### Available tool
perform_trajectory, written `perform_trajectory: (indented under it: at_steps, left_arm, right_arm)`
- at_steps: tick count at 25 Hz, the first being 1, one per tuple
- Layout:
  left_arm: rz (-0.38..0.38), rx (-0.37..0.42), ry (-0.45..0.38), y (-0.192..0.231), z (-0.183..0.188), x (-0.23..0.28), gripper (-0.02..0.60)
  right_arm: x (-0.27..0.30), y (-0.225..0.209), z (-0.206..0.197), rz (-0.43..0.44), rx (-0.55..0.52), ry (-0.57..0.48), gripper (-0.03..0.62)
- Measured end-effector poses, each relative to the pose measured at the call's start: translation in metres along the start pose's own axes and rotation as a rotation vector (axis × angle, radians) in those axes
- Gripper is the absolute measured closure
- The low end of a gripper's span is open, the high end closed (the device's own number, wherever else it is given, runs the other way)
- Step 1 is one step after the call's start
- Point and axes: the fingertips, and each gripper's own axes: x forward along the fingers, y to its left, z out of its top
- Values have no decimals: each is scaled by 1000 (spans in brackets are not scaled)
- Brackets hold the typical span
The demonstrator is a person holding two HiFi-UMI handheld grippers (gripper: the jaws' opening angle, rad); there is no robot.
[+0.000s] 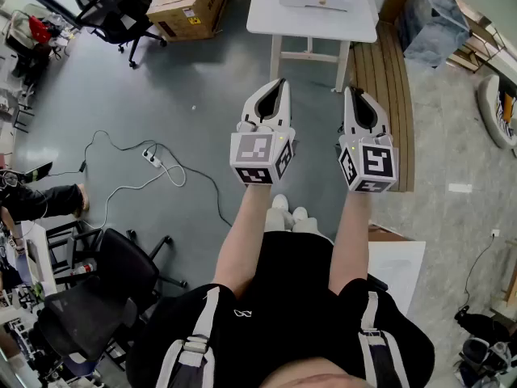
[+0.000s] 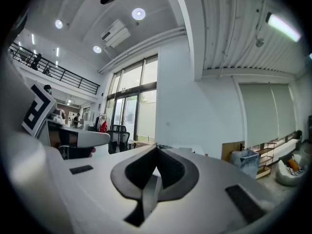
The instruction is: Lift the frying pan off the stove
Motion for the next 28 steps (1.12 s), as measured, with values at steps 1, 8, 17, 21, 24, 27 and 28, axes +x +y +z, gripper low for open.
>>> perform_trajectory:
  at_steps: [1,8,17,21,24,27,28]
  left_arm:
    - [-3,-2,-2,2,1,2,583]
    - [-13,-31,-16,17,4,16,583]
    - [12,-74,-71,60,20,9,583]
    - [50,-104,-64,93,17,3,583]
    - [58,-114,-56,108,21,4,583]
    - [49,-128,-78,115,30,10,583]
    - [45,-133,-87,116,32,12,583]
  right_arm:
    - [3,0,0,-1,-3,1,597]
    - [20,-1,1,-16,22,-4,595]
    - [39,14,21,-25,40,-48,595]
    - [52,36,22,1,23,-38,595]
    - [59,40,31,-5,20,-37,595]
    - [62,40,42,-15,-4,-51,595]
    - [62,39,45,-20,-14,-59,595]
